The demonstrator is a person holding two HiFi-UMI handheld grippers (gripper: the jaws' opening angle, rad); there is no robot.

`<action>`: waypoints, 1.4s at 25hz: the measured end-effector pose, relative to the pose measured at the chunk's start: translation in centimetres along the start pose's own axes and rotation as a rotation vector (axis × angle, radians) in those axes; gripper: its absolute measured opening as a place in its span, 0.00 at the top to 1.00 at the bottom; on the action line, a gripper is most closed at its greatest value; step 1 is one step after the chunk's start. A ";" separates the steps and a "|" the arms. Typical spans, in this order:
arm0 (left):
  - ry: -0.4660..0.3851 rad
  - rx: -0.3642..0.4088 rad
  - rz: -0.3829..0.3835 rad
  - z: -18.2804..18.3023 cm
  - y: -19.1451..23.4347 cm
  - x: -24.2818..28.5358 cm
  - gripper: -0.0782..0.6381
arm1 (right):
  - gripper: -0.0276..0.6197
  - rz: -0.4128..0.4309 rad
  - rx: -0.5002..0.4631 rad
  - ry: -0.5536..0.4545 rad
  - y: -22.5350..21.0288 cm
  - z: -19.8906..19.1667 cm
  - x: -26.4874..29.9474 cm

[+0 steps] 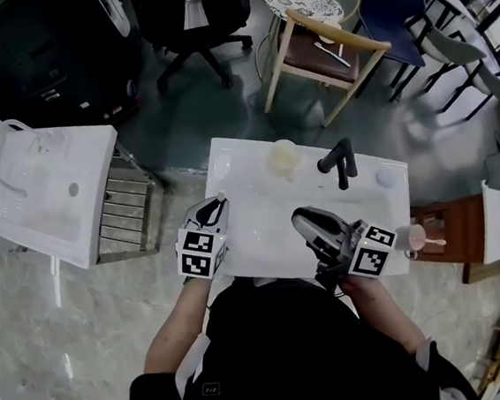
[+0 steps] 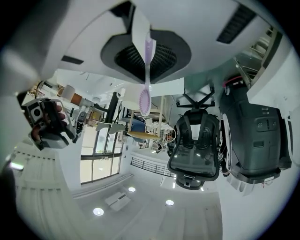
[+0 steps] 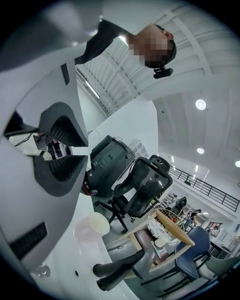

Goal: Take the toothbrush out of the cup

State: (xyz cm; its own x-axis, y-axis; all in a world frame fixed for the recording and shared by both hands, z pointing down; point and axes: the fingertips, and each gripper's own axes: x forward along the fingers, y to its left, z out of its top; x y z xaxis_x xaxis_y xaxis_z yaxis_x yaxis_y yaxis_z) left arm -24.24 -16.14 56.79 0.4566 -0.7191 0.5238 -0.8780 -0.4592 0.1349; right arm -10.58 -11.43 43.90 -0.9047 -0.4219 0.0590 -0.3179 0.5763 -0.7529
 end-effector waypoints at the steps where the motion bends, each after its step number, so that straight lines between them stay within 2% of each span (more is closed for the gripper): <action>1: 0.003 -0.002 0.002 -0.1 0.1 0.3 0.83 | 0.85 -0.004 0.001 -0.005 0.0 0.0 -0.2; 7: 0.017 -0.068 0.047 -1.4 2.5 2.5 0.84 | 0.85 -0.021 0.009 -0.024 0.1 0.0 -0.8; 13: 0.098 -0.125 0.054 -3.6 3.8 4.9 0.84 | 0.85 -0.055 0.028 -0.041 -0.3 -0.5 -1.5; 21: 0.217 -0.087 0.049 -6.1 3.6 7.6 0.84 | 0.85 -0.107 0.043 -0.082 -0.7 -0.5 -2.8; 22: 0.228 -0.098 0.049 -6.2 3.6 7.8 0.84 | 0.85 -0.111 0.042 -0.084 -0.7 -0.5 -2.8; 26: 0.252 -0.224 0.065 -6.5 4.1 8.2 0.84 | 0.85 -0.120 0.041 -0.094 -0.7 -0.4 -3.0; 35: 0.284 -0.279 0.146 -8.2 4.4 7.8 0.84 | 0.85 -0.126 0.059 -0.106 -1.3 -0.4 -4.0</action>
State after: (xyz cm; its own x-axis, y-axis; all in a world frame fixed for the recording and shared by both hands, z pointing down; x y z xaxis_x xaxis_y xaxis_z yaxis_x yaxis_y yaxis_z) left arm -25.76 -19.54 68.34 0.3010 -0.5757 0.7602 -0.9536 -0.1764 0.2439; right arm -6.67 -10.21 44.91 -0.8228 -0.5614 0.0882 -0.4070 0.4738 -0.7809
